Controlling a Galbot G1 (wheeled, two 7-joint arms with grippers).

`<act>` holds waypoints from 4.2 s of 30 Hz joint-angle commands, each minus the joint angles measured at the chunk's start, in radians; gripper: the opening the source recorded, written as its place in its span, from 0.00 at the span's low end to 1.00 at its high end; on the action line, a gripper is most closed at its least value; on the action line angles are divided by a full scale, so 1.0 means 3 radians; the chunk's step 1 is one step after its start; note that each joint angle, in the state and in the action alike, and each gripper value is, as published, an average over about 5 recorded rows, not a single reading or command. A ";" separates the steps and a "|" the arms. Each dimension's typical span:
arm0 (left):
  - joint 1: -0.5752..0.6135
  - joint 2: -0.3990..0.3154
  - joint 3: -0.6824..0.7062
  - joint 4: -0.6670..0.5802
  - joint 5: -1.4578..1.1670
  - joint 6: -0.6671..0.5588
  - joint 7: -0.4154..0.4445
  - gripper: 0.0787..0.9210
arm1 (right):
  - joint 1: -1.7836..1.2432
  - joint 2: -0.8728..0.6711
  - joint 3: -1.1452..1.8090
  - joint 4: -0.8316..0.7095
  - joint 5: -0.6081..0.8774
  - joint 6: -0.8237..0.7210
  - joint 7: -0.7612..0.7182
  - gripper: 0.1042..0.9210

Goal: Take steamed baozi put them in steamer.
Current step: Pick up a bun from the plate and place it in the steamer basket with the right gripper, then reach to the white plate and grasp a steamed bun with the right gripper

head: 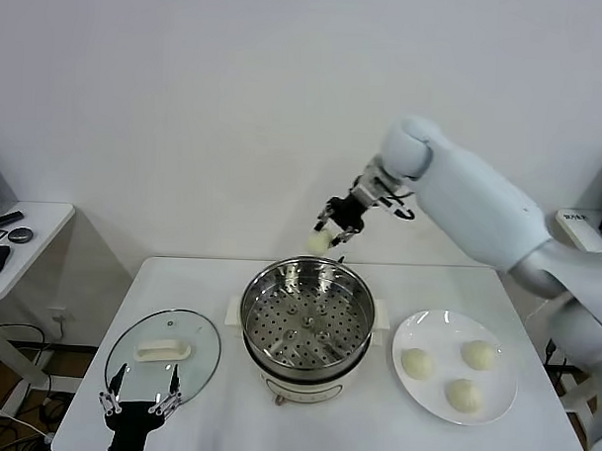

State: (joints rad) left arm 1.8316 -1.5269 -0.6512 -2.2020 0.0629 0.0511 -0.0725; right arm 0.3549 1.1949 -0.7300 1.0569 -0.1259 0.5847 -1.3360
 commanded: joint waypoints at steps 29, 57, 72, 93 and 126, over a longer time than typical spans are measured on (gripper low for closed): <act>0.0004 0.0001 -0.0061 -0.0009 -0.0034 0.0010 -0.0020 0.88 | -0.0455 0.0554 -0.0175 -0.0335 -0.1232 0.0807 0.0181 0.37; -0.0042 0.0049 -0.0023 0.0005 -0.0035 0.0039 0.0015 0.88 | 0.0238 -0.0329 -0.0199 0.0394 0.0265 -0.0109 -0.0113 0.88; -0.0040 0.0132 0.0021 -0.0002 -0.0076 0.0081 0.0025 0.88 | 0.0328 -0.2252 -0.0576 0.1189 0.0870 -0.2134 -0.0136 0.88; 0.0019 0.0112 0.0021 -0.0013 -0.0070 0.0118 0.0030 0.88 | -0.1393 -0.2083 0.0045 0.1369 0.0185 -0.3183 0.0099 0.88; -0.0054 0.0098 0.0007 0.0071 -0.0046 0.0160 0.0051 0.88 | -0.1920 -0.1606 0.0379 0.1024 -0.0122 -0.3194 0.0552 0.88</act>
State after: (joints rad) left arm 1.8155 -1.4981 -0.6492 -2.1818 0.0485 0.0987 -0.0576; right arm -0.1996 0.6881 -0.6285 1.3759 -0.1518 -0.3656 -1.2077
